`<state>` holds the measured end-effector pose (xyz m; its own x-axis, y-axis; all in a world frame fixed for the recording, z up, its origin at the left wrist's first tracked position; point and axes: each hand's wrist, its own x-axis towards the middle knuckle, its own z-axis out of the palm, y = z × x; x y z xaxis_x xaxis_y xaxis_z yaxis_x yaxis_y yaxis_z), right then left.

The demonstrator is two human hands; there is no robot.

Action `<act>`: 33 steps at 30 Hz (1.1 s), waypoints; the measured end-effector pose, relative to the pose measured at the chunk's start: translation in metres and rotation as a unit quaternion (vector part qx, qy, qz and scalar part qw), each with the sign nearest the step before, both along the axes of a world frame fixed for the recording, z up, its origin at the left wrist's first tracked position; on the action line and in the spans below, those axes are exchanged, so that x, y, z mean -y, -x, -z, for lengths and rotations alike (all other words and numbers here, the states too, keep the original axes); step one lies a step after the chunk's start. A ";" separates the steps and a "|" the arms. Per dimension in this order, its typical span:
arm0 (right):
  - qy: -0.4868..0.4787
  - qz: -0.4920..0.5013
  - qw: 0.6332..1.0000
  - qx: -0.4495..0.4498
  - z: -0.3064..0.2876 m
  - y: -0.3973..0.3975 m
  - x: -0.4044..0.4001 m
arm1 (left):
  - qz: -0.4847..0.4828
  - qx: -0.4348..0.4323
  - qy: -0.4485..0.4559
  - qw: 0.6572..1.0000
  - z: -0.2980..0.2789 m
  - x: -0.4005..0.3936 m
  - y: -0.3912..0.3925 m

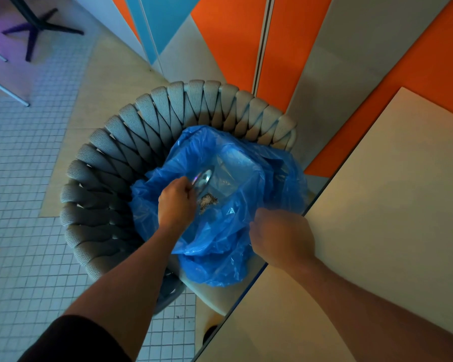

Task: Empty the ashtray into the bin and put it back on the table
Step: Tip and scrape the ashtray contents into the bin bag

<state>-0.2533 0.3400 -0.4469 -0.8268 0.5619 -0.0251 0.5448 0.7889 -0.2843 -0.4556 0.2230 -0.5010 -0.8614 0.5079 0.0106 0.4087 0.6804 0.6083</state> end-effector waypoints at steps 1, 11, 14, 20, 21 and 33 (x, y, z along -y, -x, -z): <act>0.000 0.000 1.000 -0.001 0.000 0.000 0.000 | -0.046 0.035 -0.016 0.998 0.001 0.000 0.002; 0.000 0.000 1.000 0.008 -0.001 0.001 0.000 | -0.249 0.183 -0.083 0.948 0.005 -0.002 0.016; 0.002 0.000 1.000 0.008 -0.001 0.001 0.000 | -0.236 0.173 -0.075 0.953 0.005 -0.002 0.015; 0.006 -0.002 1.000 0.006 -0.001 0.001 0.000 | -0.072 0.045 -0.027 0.996 0.003 -0.002 0.008; 0.007 -0.003 1.000 0.007 -0.001 0.001 0.000 | -0.034 0.012 -0.021 0.999 0.002 -0.002 0.007; 0.000 -0.002 1.000 0.000 -0.003 0.000 0.000 | 0.174 -0.211 0.092 0.958 -0.013 -0.005 0.000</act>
